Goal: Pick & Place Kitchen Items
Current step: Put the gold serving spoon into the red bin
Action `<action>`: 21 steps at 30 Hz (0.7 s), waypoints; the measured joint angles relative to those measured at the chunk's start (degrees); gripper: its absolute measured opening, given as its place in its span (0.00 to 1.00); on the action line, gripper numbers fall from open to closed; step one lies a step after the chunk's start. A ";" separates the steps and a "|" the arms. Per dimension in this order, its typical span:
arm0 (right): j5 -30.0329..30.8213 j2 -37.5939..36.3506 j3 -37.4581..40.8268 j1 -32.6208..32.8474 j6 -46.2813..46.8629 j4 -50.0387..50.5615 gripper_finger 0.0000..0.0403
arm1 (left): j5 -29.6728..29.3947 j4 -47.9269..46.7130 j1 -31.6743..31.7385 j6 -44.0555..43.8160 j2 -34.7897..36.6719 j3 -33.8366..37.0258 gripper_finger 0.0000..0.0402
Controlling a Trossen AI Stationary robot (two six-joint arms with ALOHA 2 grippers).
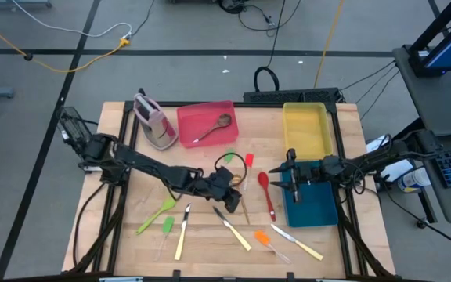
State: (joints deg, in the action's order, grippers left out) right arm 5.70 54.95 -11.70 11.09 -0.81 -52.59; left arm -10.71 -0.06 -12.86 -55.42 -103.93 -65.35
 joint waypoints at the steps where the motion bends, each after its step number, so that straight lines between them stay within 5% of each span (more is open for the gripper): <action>1: 0.65 0.18 -0.04 -0.03 -0.07 -0.50 0.42 | 0.00 -0.69 0.04 -1.09 -0.71 0.16 0.22; 21: 1.81 0.08 0.00 -0.26 -5.95 -0.80 0.42 | -1.89 3.96 4.25 -9.22 -10.10 0.10 0.22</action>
State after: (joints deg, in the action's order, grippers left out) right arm 7.51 55.03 -11.70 10.83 -6.77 -53.39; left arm -12.60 3.90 -8.61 -64.64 -114.04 -65.25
